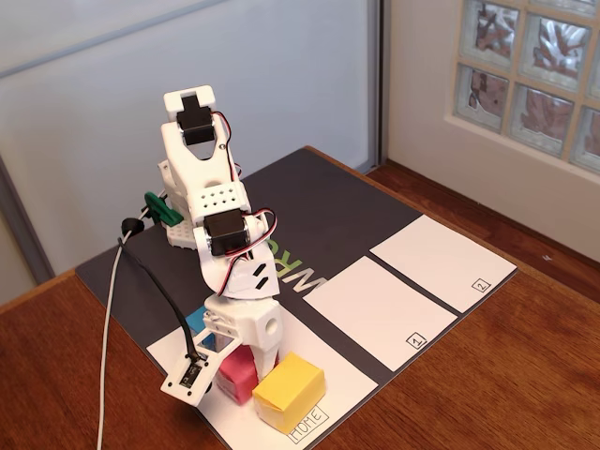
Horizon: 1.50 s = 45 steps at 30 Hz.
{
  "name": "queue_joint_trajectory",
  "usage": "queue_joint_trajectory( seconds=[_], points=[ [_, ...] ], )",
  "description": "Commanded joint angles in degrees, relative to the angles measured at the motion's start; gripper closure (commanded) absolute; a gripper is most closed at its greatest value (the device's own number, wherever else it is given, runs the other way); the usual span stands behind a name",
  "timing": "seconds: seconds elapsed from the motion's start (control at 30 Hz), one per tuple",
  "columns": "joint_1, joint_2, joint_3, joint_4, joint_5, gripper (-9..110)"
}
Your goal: Move box red to zone 2
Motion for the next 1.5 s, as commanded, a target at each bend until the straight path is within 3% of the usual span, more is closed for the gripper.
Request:
queue_joint_trajectory(
  seconds=[0.0,0.2,0.7,0.97,1.47],
  points=[
    [-0.4,1.1,-2.0,1.2,-1.7,91],
    [-1.3,4.0,-2.0,4.1,-3.8,102],
    [-4.7,23.9,-6.1,22.3,-12.4,102],
    [-7.4,31.2,-10.0,26.9,-30.6,102],
    [-25.3,29.5,-13.3,35.3,-50.4,102]
  ],
)
